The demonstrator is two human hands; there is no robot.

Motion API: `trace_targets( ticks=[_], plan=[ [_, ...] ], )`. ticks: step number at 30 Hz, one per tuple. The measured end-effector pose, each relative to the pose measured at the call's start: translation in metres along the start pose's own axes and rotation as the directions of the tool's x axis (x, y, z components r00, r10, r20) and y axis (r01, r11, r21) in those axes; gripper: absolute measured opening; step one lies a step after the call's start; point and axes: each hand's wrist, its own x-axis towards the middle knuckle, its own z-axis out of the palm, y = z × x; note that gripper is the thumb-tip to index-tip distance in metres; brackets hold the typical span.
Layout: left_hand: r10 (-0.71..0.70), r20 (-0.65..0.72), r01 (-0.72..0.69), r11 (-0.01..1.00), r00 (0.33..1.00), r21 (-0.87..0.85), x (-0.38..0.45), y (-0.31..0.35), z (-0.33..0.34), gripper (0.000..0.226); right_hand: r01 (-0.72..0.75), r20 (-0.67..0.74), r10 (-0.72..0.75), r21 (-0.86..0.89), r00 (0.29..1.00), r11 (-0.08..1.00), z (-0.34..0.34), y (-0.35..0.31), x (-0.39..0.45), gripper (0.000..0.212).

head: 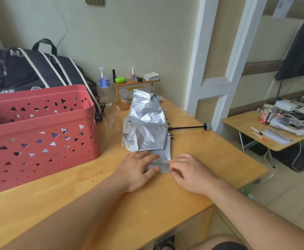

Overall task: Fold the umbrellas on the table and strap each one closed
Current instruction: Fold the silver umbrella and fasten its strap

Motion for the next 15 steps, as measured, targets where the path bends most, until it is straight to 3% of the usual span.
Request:
trace_targets(
  ticks=[3,6,9,12,15],
  plan=[
    [-0.142,0.01,0.143,0.985,0.99,-0.1,0.008,-0.003,-0.002,0.069,-0.046,0.03,0.044,0.067,0.999,0.997,-0.007,0.0,-0.003,0.023],
    [-0.267,0.003,0.261,0.939,0.964,-0.225,0.018,0.0,-0.014,0.048,-0.146,-0.094,0.17,0.222,0.981,0.964,-0.008,-0.001,0.004,0.032],
    [-0.225,0.065,0.231,0.965,0.972,-0.121,0.02,0.002,-0.02,0.023,-0.204,-0.158,0.253,0.273,0.955,0.94,-0.005,-0.001,0.021,0.019],
    [-0.19,0.147,0.19,0.982,0.971,0.016,0.015,0.001,-0.02,0.017,-0.207,-0.132,0.249,0.273,0.96,0.94,0.004,-0.005,0.037,0.014],
    [-0.18,0.009,0.18,0.984,0.984,-0.002,0.02,0.007,-0.018,0.02,-0.233,-0.124,0.264,0.221,0.956,0.947,0.011,-0.004,0.053,0.015]
  ],
)
